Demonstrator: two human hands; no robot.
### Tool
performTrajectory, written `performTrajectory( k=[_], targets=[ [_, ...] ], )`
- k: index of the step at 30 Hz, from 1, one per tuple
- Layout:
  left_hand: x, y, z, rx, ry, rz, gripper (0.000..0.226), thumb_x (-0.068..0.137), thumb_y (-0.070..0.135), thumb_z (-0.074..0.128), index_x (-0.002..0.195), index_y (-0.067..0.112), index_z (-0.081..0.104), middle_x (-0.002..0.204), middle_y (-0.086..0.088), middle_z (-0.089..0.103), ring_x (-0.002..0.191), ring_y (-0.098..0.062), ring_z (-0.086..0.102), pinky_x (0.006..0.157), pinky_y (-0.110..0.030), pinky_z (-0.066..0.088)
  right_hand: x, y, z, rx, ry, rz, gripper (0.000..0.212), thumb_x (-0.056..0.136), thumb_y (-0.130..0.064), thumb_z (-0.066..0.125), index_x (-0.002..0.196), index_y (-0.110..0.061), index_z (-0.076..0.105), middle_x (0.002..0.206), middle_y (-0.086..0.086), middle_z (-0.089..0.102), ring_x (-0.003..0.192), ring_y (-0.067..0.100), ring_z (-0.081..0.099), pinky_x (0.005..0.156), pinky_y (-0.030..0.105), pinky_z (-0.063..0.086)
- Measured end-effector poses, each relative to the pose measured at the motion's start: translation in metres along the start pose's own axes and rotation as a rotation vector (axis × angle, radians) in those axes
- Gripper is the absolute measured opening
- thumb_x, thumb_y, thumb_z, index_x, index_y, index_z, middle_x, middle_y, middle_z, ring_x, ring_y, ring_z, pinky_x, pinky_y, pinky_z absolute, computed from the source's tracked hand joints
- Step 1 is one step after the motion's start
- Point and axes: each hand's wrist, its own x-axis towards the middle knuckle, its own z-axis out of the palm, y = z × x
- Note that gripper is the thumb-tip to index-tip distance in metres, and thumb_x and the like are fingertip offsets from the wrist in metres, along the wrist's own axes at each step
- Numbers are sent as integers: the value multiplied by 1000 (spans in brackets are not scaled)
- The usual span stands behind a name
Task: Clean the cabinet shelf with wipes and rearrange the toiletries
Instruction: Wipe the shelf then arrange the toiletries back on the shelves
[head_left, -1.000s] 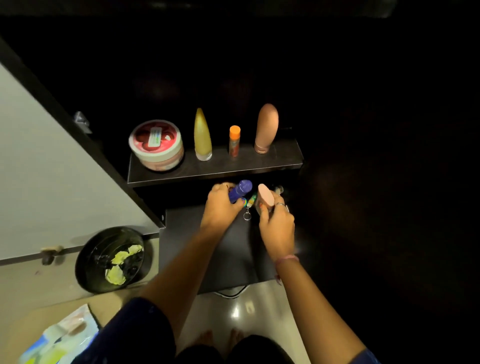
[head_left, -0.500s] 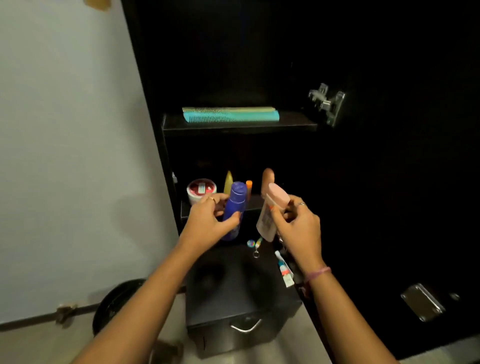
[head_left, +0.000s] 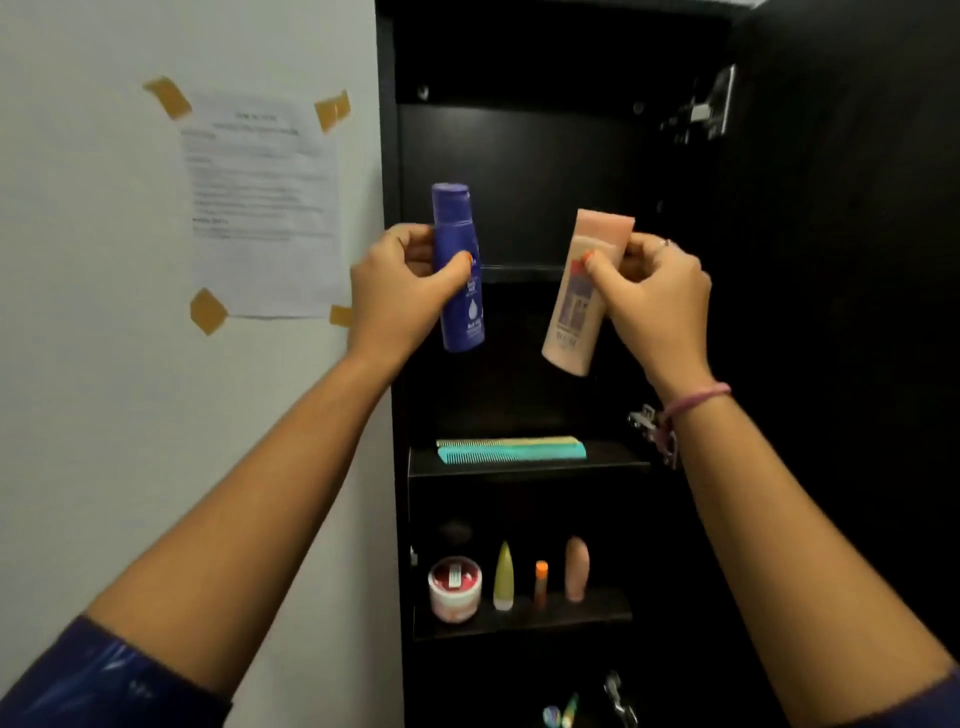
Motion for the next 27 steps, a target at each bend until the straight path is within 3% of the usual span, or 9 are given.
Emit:
performTrajectory(
  k=[3, 5, 12, 19, 27],
  targets=[
    [46, 15, 0, 4, 41, 35, 40, 82, 29, 69, 115, 10, 57, 110, 0, 65, 93, -7, 60, 82, -19, 51, 50, -21, 13, 20, 44, -60, 21, 84, -30, 65, 98, -15, 69, 85, -7, 67, 78, 3, 65, 69, 17, 56],
    [74, 18, 4, 26, 57, 35, 40, 82, 29, 68, 115, 9, 57, 112, -2, 65, 94, -7, 60, 83, -19, 49, 79, -28, 25, 29, 52, -82, 22, 85, -30, 65, 97, -12, 69, 87, -3, 69, 80, 7, 67, 70, 25, 59],
    [122, -8, 34, 162, 25, -20, 39, 85, 23, 66, 119, 6, 58, 119, -10, 64, 107, -19, 61, 82, -19, 44, 136, -17, 77, -45, -34, -87, 21, 88, -28, 62, 96, -10, 69, 95, 4, 69, 83, 10, 62, 72, 22, 52],
    [148, -27, 54, 320, -37, -58, 42, 90, 22, 59, 127, 3, 50, 127, -16, 57, 114, -27, 56, 88, -27, 44, 160, 6, 113, -69, -164, -12, 25, 90, -25, 62, 105, -5, 67, 102, 8, 68, 90, 15, 62, 73, 21, 47],
    [162, -32, 57, 367, -82, -197, 38, 94, 21, 53, 126, 1, 45, 129, -20, 53, 115, -34, 54, 91, -37, 45, 169, 18, 127, 86, -310, 116, 31, 90, -25, 62, 115, -7, 59, 110, 9, 67, 100, 21, 65, 89, 39, 55]
  ],
)
